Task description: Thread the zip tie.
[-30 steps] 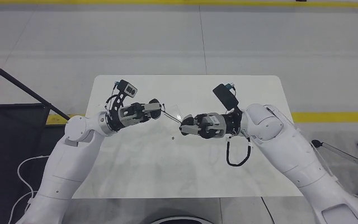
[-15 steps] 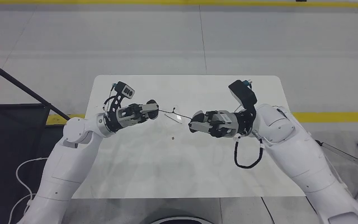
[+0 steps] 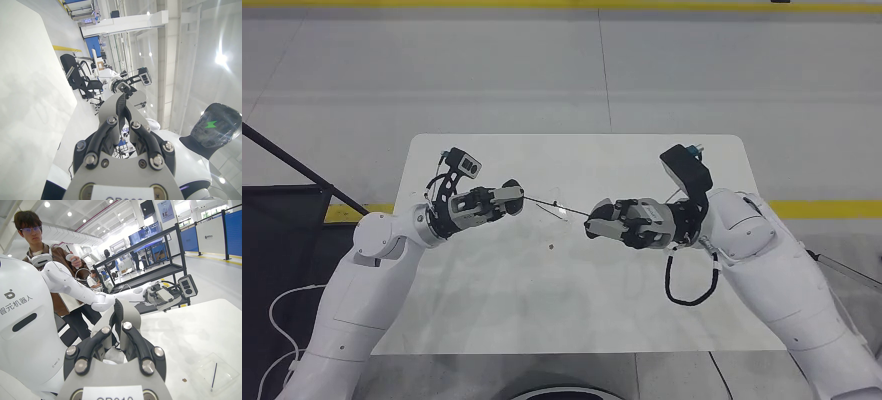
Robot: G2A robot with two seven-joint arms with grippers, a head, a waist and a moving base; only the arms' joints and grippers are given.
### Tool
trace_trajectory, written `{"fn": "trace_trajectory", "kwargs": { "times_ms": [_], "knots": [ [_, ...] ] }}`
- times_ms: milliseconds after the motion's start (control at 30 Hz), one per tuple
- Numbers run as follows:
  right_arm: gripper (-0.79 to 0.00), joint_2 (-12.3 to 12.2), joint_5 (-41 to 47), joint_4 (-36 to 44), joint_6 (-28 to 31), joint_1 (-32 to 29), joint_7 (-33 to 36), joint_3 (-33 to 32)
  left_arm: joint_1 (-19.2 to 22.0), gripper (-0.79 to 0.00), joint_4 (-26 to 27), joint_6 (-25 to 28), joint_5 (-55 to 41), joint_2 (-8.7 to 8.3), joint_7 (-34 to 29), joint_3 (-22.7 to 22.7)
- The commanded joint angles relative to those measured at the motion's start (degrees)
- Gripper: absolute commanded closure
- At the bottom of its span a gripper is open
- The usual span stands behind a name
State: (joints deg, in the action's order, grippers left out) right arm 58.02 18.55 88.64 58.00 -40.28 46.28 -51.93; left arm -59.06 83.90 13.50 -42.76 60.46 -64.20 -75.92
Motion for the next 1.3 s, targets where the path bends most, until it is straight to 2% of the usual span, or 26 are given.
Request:
{"fn": "trace_trajectory", "kwargs": {
  "times_ms": [0,367,400,433,467,667,833,1033,1267],
  "knots": [
    [0.000,0.00,-0.10,0.18,0.00,-0.10,0.00,-0.22,-0.07,0.000,0.04,-0.11,0.05,0.00,-0.01,-0.07],
    [0.000,0.11,-1.19,0.53,0.00,-0.62,0.00,0.35,-0.25,-0.012,0.47,0.06,0.01,0.13,-0.19,-0.14],
    [0.000,0.13,-1.48,0.32,0.00,-0.33,0.00,0.82,-0.27,-0.080,0.54,0.09,-0.08,0.16,-0.20,-0.07],
    [0.000,0.16,-1.80,0.18,0.00,0.03,0.00,1.37,-0.26,-0.351,0.62,0.05,-0.21,0.19,-0.24,0.00],
    [0.000,0.18,-2.25,-0.01,0.00,0.46,0.00,1.87,-0.24,-0.782,0.68,0.03,-0.22,0.21,-0.18,0.06],
    [0.000,0.28,-5.57,-0.45,-1.04,4.30,1.04,3.85,-0.27,-0.785,0.98,1.20,1.54,0.27,2.49,-0.43],
    [0.000,0.47,-9.51,-0.38,-4.45,8.53,4.38,4.43,-1.52,-0.785,1.72,1.64,5.44,-0.11,6.48,-2.74],
    [0.000,1.28,-21.45,1.32,-14.51,15.22,11.68,6.83,-5.43,-0.785,5.07,-1.41,15.85,-1.01,16.33,-7.21],
    [0.000,4.44,-33.37,-0.37,-25.56,22.76,21.93,16.78,-10.40,-0.785,8.72,-6.12,24.78,-1.95,21.90,-11.54]
  ]
}}
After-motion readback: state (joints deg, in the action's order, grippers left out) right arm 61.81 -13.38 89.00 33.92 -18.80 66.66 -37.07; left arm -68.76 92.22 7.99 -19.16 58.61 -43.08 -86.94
